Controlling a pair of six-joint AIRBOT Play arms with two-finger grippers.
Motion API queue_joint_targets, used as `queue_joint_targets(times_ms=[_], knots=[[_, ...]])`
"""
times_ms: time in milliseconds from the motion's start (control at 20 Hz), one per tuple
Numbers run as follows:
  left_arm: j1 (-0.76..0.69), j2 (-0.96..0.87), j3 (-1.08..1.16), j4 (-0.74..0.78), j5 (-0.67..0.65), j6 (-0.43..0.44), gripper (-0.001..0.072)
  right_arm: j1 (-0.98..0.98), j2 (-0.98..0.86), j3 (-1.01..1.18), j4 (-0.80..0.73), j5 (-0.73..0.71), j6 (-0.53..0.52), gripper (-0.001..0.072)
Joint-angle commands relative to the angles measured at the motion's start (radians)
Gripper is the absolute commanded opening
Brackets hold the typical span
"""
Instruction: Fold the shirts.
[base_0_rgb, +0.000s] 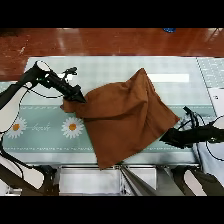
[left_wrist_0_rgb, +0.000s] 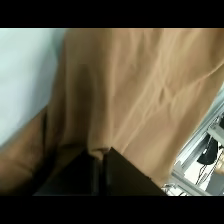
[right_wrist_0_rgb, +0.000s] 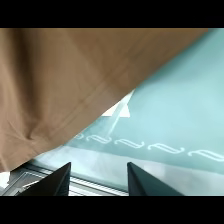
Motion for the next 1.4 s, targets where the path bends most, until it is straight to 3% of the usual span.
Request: queue_joint_targets(times_ms=[0,150,450,600,800,950,1000,1100,1200,1350], knots=[[-0.015,-0.013,0.011,-0.002,-0.027,0.002,0.0021,0.000,0.001,-0.061,0.051,-0.021,0.008,0.0407],[-0.013,-0.013,0.026,-0.002,-0.026,-0.002,0.0021,0.000,-0.009,-0.128,0.160,-0.113,0.016,0.0407],[-0.013,-0.013,0.027,-0.002,-0.025,-0.002,0.0021,0.000,-0.135,-0.130,0.197,-0.225,-0.013,0.0406],[-0.013,-0.013,0.026,-0.002,-0.005,-0.002,0.0021,0.000,-0.206,-0.129,0.346,-0.366,-0.048,0.0404],[-0.014,-0.013,0.026,-0.002,0.051,-0.020,0.0021,0.000,-0.289,-0.121,0.567,-0.438,-0.193,0.0290],[-0.014,-0.012,0.026,-0.002,0.064,-0.020,0.0021,0.000,-0.337,-0.121,0.584,-0.439,-0.239,0.0255],[-0.014,-0.012,0.027,-0.002,0.066,-0.020,0.0021,0.000,-0.351,-0.121,0.587,-0.439,-0.261,0.0211],[-0.014,-0.011,0.026,-0.003,0.065,-0.023,0.0021,0.000,-0.361,-0.121,0.620,-0.434,-0.371,0.0021],[-0.013,0.004,0.026,-0.002,0.065,-0.032,0.0021,0.000,-0.361,-0.103,0.624,-0.404,-0.413,0.0021],[0.010,0.068,0.024,-0.001,0.098,-0.031,0.0021,-0.001,-0.361,-0.022,0.553,-0.364,-0.396,0.0021]])
